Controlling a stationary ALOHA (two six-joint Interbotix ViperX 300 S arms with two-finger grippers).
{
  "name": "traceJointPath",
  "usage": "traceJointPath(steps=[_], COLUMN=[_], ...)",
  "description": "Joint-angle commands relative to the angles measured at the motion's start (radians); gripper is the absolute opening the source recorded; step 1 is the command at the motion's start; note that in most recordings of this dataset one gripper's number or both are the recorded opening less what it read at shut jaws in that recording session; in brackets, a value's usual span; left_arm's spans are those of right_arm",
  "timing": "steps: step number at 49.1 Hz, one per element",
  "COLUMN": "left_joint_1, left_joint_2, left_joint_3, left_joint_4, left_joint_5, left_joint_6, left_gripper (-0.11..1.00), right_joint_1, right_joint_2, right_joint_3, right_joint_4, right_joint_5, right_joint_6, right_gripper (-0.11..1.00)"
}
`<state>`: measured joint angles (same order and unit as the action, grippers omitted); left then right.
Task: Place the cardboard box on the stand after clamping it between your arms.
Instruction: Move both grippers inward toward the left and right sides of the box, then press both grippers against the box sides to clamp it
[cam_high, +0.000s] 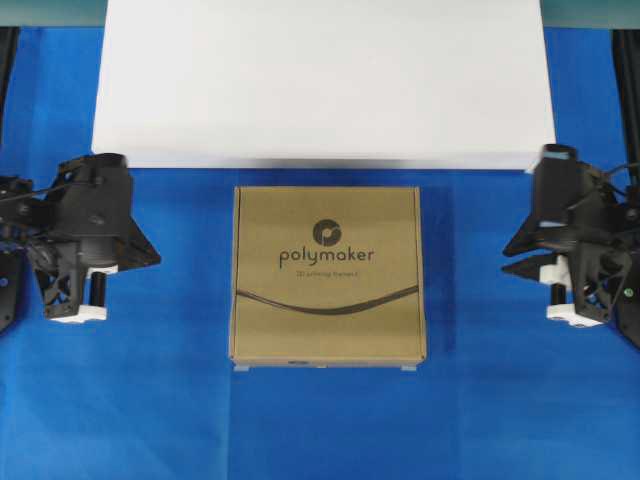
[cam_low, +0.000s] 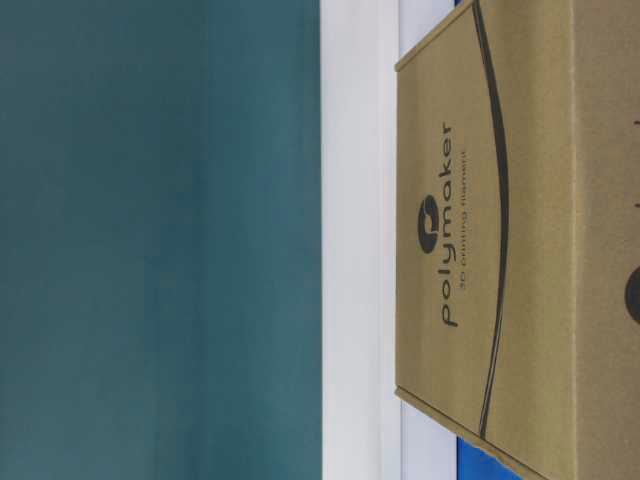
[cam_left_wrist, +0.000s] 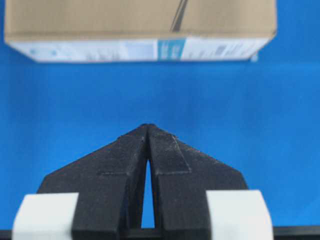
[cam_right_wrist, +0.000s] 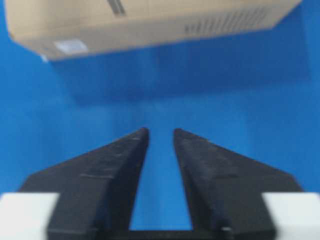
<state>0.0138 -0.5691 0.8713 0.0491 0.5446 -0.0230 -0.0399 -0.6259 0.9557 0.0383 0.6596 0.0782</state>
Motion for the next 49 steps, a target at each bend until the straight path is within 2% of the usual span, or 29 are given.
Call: traceJointPath(steps=[1, 4, 6, 13, 16, 19, 23, 29, 37, 49], left_joint_1=[0.006, 0.011, 0.012, 0.011, 0.008, 0.011, 0.009, 0.009, 0.011, 0.011], left_joint_2=[0.018, 0.032, 0.040, 0.055, 0.063, 0.074, 0.091, 0.130, 0.230, 0.371], left_joint_3=[-0.026, -0.023, -0.021, 0.008, 0.020, 0.026, 0.034, 0.038, 0.034, -0.003], left_joint_4=[0.003, 0.003, 0.003, 0.003, 0.003, 0.003, 0.003, 0.003, 0.003, 0.003], left_joint_5=[0.012, 0.012, 0.011, -0.021, -0.040, -0.057, -0.077, -0.133, -0.204, -0.264], left_joint_6=[0.005, 0.003, 0.003, -0.011, -0.015, -0.017, -0.017, -0.018, -0.018, -0.005], left_gripper=[0.00, 0.02, 0.08, 0.50, 0.68, 0.82, 0.89, 0.87, 0.89, 0.89], right_joint_1=[-0.003, -0.006, -0.006, -0.006, -0.006, -0.008, -0.008, -0.008, -0.008, -0.006], right_joint_2=[0.038, 0.067, 0.086, 0.127, 0.144, 0.161, 0.187, 0.236, 0.333, 0.468], right_joint_3=[-0.043, -0.052, -0.057, -0.058, -0.057, -0.055, -0.052, -0.041, -0.041, -0.080], right_joint_4=[-0.002, -0.002, -0.002, -0.006, -0.017, -0.034, -0.046, -0.057, -0.087, -0.091], right_joint_5=[0.048, 0.086, 0.106, 0.091, 0.067, 0.057, 0.044, 0.002, -0.127, -0.224], right_joint_6=[0.009, 0.009, 0.008, 0.009, 0.006, 0.006, 0.006, 0.002, 0.002, 0.003], right_gripper=[0.15, 0.25, 0.35, 0.77, 0.91, 0.98, 1.00, 1.00, 1.00, 1.00])
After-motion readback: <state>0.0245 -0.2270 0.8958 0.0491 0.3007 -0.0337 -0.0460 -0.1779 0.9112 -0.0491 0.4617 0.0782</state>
